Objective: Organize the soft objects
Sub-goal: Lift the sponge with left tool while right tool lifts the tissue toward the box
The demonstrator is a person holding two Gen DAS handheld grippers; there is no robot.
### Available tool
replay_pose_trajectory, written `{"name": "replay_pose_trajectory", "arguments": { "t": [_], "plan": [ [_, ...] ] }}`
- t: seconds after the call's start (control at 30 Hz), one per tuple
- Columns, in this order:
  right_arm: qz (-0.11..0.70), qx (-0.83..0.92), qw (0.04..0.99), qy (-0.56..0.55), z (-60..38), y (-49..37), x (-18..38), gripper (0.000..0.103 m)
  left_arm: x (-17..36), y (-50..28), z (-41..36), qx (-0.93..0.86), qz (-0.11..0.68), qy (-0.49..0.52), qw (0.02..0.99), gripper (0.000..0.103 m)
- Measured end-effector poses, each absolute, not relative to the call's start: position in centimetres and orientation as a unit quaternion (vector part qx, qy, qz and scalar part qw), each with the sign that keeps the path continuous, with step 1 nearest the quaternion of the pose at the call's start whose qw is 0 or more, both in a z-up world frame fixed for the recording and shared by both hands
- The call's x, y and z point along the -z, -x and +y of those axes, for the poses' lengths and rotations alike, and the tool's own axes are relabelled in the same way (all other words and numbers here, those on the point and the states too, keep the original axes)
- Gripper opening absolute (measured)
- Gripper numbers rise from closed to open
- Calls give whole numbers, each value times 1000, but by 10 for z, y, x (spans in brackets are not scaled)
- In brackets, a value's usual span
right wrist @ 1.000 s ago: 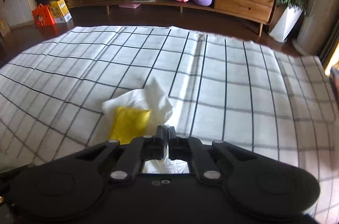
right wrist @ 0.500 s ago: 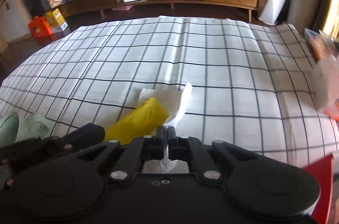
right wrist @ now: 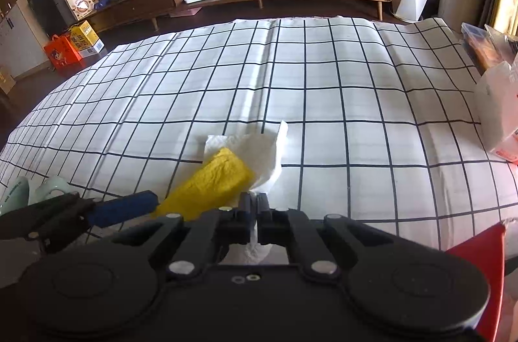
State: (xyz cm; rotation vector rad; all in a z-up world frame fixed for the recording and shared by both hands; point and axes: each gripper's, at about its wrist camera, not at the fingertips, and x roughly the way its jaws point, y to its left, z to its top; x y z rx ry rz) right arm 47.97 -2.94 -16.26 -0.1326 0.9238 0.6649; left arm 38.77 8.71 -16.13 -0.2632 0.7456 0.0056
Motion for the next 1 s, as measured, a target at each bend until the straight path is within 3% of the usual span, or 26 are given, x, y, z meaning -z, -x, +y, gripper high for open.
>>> {"name": "replay_pose_trajectory", "arguments": {
  "t": [0.3, 0.43, 0.57, 1.0],
  "plan": [
    [447, -300, 841, 54, -36, -488, 169, 3, 171, -395, 92, 6, 366, 139, 920, 69],
    [448, -299, 840, 55, -35, -487, 171, 3, 172, -396, 89, 4, 362, 124, 924, 59],
    [449, -299, 840, 52, -35, -488, 171, 3, 173, -397, 88, -8, 360, 106, 927, 39],
    [424, -308, 850, 48, -35, -473, 151, 2, 159, -379, 94, -38, 344, 140, 928, 36]
  ]
}}
